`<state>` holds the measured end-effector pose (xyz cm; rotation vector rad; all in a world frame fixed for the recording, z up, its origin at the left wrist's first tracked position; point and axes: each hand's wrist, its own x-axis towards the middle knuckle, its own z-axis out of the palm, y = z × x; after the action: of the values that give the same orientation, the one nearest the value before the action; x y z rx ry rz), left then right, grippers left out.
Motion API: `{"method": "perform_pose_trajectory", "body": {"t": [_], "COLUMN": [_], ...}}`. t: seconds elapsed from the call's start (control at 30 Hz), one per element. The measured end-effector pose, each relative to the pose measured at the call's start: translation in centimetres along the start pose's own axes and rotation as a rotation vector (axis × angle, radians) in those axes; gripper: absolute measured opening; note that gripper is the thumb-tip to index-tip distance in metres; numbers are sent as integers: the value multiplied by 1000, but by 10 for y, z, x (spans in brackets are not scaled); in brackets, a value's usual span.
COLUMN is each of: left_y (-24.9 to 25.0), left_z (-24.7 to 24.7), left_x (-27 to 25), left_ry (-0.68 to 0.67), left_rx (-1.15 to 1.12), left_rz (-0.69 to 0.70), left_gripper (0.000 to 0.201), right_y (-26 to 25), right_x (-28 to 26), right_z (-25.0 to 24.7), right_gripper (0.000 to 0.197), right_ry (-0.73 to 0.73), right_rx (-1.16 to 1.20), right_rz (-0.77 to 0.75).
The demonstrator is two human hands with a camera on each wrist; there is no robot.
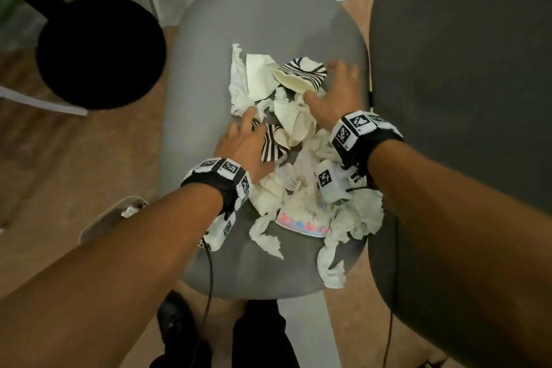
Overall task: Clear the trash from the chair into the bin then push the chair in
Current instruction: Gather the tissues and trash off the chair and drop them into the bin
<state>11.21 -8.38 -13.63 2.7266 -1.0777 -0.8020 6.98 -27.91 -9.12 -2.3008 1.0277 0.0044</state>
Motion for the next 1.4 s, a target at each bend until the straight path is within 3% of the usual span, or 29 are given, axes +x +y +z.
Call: {"method": "perform_pose_trajectory", "body": {"t": [0.1, 0.17, 0.27, 0.4, 0.63, 0.83, 1.03, 1.17, 1.3, 1.4], "left_y": [-7, -13, -24, -42, -55, -85, -151, -221, -278, -302], "left_z": [-4, -9, -15, -19, -20, -6, 8, 54, 107, 134], "left_x": [-1, -4, -13, -26, -54, -88, -175, -230, -265, -272], "left_ry": [9, 59, 126, 183, 299, 393, 437, 412, 335, 319], "left_rx": [78, 115, 162, 163, -120, -335, -363, -338, -494, -580], "left_rz": [78, 139, 213, 182, 96, 61, -198, -400, -616, -705], "left_gripper": [61, 40, 24, 28, 29, 27, 22, 24, 36, 37], "right_y": [3, 4, 0, -10, -30, -71, -136, -171, -184, -178], "right_x": [25, 38, 49, 49, -2, -73, -149, -204, -245, -261], "right_z": [1, 6, 19, 26, 11, 42, 123, 193, 257, 302], "right_gripper": [94, 103, 90, 55, 60, 60, 58, 58, 68, 74], "right_ry": [-119, -200, -247, -182, 5, -120, -243, -396, -523, -606], "right_rx": [14, 17, -80, -159, -20, 37, 199, 230, 65, -92], "right_rz": [63, 61, -15, -71, -100, -228, -230, -259, -308, -242]}}
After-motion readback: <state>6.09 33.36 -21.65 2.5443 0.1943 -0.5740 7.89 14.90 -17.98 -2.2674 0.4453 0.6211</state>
